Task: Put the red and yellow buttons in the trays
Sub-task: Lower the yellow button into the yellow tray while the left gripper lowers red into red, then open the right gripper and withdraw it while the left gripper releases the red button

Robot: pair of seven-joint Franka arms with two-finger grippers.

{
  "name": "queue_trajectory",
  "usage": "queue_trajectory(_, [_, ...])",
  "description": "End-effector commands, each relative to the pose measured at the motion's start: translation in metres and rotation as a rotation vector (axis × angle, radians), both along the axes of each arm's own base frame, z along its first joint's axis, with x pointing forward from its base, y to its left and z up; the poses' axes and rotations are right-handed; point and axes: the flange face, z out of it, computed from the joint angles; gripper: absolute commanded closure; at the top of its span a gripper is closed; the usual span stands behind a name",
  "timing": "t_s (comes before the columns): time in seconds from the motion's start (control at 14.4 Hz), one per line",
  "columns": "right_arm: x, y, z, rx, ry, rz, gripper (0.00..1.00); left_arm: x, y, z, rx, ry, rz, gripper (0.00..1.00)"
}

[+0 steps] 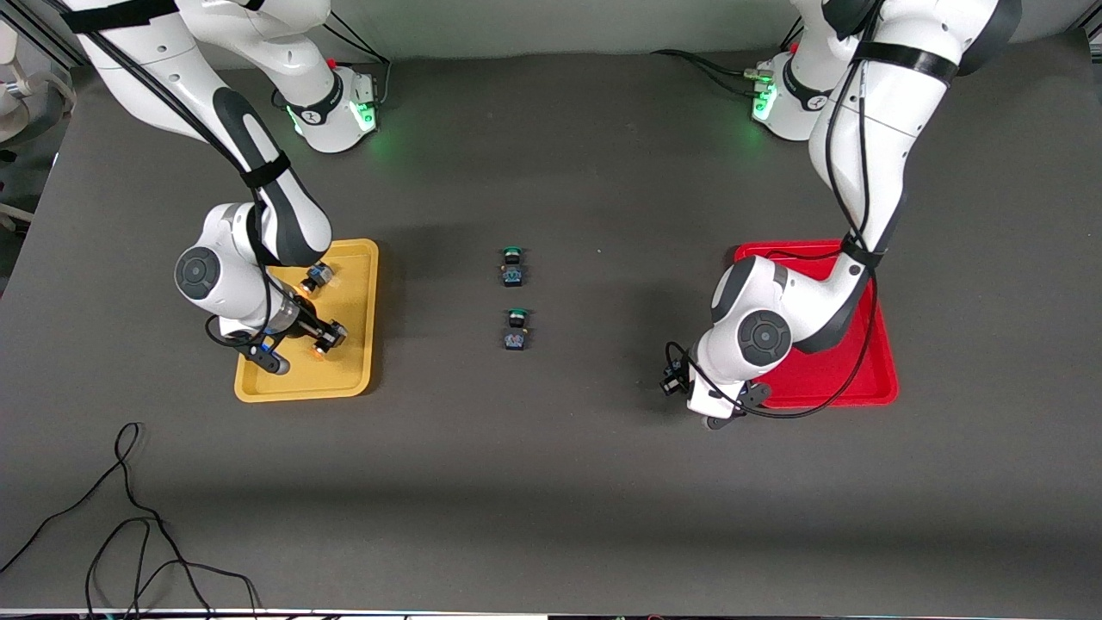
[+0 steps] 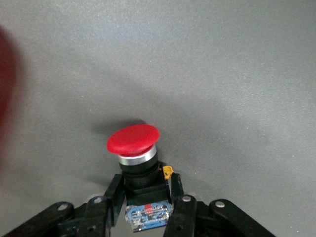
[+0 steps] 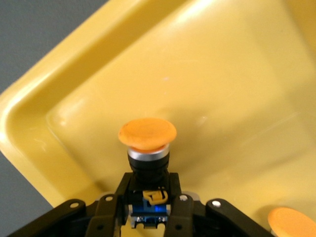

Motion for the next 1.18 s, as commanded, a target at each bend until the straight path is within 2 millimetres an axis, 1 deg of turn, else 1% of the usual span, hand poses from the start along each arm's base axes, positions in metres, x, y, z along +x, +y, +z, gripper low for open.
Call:
queue_trajectory(0.0, [0.007, -0.005, 0.021, 0.021, -0.024, 0.005, 0.00, 0.003, 0.002, 0.050, 0.045, 0.026, -0.002, 1.00])
queue_trajectory(0.07, [0.008, -0.005, 0.026, 0.022, -0.035, 0.003, 0.00, 0.006, 0.005, 0.083, 0.065, 0.059, -0.011, 1.00])
queue_trajectory(0.21, [0.012, -0.003, 0.049, 0.030, -0.074, 0.007, 0.00, -0.004, 0.016, 0.159, 0.127, 0.144, -0.041, 1.00])
queue_trajectory(0.28, [0.012, -0.002, 0.063, 0.036, -0.080, 0.012, 0.00, -0.009, 0.029, 0.197, 0.147, 0.169, -0.052, 1.00])
queue_trajectory(0.35, [0.011, 0.000, 0.081, 0.045, -0.087, 0.025, 0.00, -0.021, 0.042, 0.233, 0.160, 0.194, -0.084, 1.00])
queue_trajectory(0.42, [0.011, 0.003, 0.102, 0.052, -0.116, 0.065, 0.00, -0.033, 0.060, 0.266, 0.168, 0.207, -0.115, 1.00])
queue_trajectory(0.49, [0.010, 0.004, 0.125, 0.059, -0.145, 0.102, 0.00, -0.047, 0.077, 0.294, 0.171, 0.223, -0.140, 1.00])
queue_trajectory(0.56, [0.008, 0.004, 0.148, 0.066, -0.175, 0.133, 0.00, -0.062, 0.098, 0.318, 0.153, 0.239, -0.149, 1.00])
queue_trajectory(0.63, [0.005, 0.004, 0.174, 0.073, -0.211, 0.168, 0.00, -0.075, 0.119, 0.333, 0.132, 0.243, -0.165, 1.00])
queue_trajectory(0.7, [0.000, 0.004, 0.200, 0.072, -0.241, 0.216, 0.00, -0.090, 0.141, 0.337, 0.121, 0.240, -0.195, 1.00])
queue_trajectory(0.77, [-0.004, 0.005, 0.227, 0.072, -0.278, 0.265, 0.00, -0.102, 0.161, 0.332, 0.117, 0.234, -0.223, 1.00])
queue_trajectory(0.84, [-0.009, 0.006, 0.249, 0.075, -0.297, 0.293, 0.00, -0.108, 0.177, 0.318, 0.109, 0.212, -0.242, 1.00])
queue_trajectory(0.91, [-0.013, 0.008, 0.275, 0.083, -0.303, 0.307, 0.00, -0.109, 0.192, 0.296, 0.101, 0.197, -0.249, 1.00])
queue_trajectory(0.97, [-0.017, 0.008, 0.298, 0.087, -0.277, 0.329, 0.00, -0.105, 0.203, 0.270, 0.093, 0.172, -0.255, 1.00])
queue_trajectory(1.04, [-0.022, 0.007, 0.326, 0.043, -0.250, 0.376, 0.00, -0.098, 0.209, 0.238, 0.084, 0.148, -0.253, 1.00])
queue_trajectory(1.11, [-0.027, 0.003, 0.349, -0.042, -0.220, 0.428, 0.00, -0.086, 0.212, 0.206, 0.072, 0.131, -0.245, 1.00])
